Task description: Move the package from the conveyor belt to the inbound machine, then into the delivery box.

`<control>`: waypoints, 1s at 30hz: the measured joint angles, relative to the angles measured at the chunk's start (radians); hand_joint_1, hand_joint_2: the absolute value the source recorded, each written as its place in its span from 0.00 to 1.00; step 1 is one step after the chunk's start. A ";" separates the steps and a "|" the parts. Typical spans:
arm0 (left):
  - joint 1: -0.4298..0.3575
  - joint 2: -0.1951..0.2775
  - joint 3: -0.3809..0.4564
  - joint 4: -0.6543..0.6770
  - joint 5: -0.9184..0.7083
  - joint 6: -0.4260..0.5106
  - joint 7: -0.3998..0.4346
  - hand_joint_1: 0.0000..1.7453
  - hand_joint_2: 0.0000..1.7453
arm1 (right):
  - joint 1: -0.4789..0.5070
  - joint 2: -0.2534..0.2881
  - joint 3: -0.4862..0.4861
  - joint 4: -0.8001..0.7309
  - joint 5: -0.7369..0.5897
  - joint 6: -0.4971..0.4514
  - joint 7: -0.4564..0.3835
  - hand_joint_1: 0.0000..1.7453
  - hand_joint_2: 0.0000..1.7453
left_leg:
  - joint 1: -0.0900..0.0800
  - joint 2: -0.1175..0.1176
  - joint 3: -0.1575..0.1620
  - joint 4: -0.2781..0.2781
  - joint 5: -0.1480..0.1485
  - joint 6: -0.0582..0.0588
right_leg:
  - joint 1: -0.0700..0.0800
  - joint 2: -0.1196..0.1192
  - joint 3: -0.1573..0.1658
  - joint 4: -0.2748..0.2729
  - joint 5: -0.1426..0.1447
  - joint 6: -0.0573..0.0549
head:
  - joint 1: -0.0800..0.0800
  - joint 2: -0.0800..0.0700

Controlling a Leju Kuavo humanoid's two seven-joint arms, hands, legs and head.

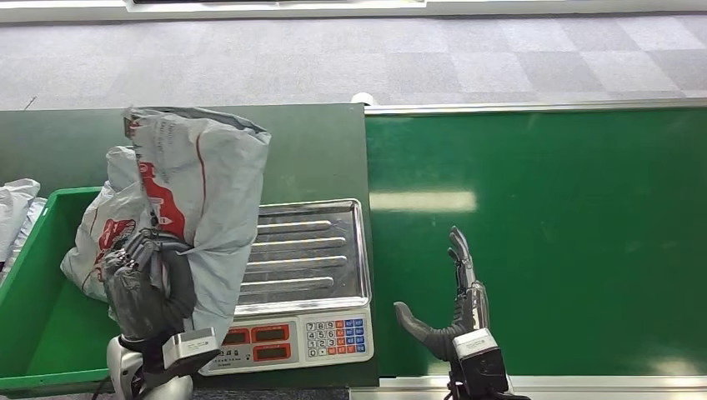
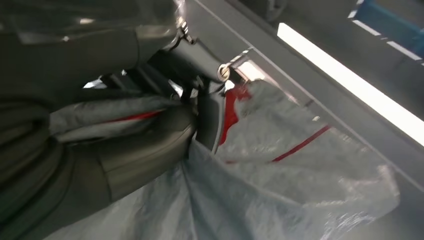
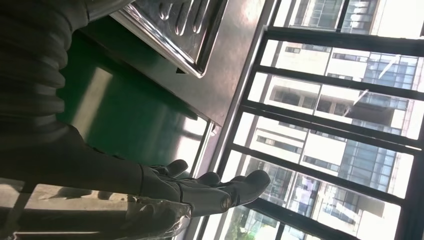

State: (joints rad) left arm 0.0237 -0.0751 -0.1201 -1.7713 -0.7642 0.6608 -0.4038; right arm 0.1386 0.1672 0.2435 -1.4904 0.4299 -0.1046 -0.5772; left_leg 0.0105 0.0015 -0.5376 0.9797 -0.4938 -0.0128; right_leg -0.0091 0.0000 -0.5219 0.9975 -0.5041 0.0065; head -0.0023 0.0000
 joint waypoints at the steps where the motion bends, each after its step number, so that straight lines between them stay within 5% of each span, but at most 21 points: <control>1: -0.007 0.011 0.038 -0.003 -0.002 0.002 0.025 1.00 1.00 | 0.001 -0.001 0.000 0.000 -0.002 -0.002 0.000 0.00 1.00 | 0.000 0.000 0.000 0.000 0.000 0.000 | 0.000 0.000 0.000 0.000 0.000 0.000 | 0.000 0.000; 12: -0.105 0.043 0.455 0.139 -0.153 -0.008 0.195 0.99 1.00 | 0.040 -0.006 0.001 -0.011 -0.016 -0.028 0.010 0.00 1.00 | 0.000 0.001 0.000 0.000 0.001 -0.001 | 0.000 0.000 -0.001 0.001 0.000 0.000 | 0.000 0.000; 16: -0.120 0.044 0.535 0.181 -0.191 -0.013 0.236 0.10 1.00 | 0.049 -0.006 0.001 -0.029 -0.013 -0.030 0.022 0.00 1.00 | 0.000 0.001 0.000 0.000 0.001 -0.001 | 0.000 0.000 -0.001 0.000 0.000 0.000 | 0.000 0.000; 17: -0.124 0.044 0.545 0.188 -0.181 -0.023 0.236 0.02 1.00 | 0.050 -0.006 0.001 -0.034 -0.012 -0.030 0.023 0.00 1.00 | 0.000 0.001 0.000 0.000 0.001 -0.001 | 0.000 0.000 -0.001 0.000 0.000 0.000 | 0.000 0.000; 30: -0.185 0.044 0.539 0.231 0.057 -0.100 0.104 0.00 1.00 | 0.059 -0.006 -0.005 -0.069 0.000 -0.041 0.037 0.00 1.00 | 0.000 0.001 0.000 0.000 0.001 -0.001 | 0.000 0.000 -0.001 0.000 0.000 -0.001 | 0.000 0.000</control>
State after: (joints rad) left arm -0.1609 -0.0311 0.4189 -1.5405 -0.7073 0.5611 -0.2996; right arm 0.1981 0.1610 0.2385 -1.5599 0.4299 -0.1452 -0.5406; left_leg 0.0109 0.0022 -0.5378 0.9798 -0.4931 -0.0138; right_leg -0.0088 0.0002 -0.5231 0.9979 -0.5038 0.0057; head -0.0019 0.0000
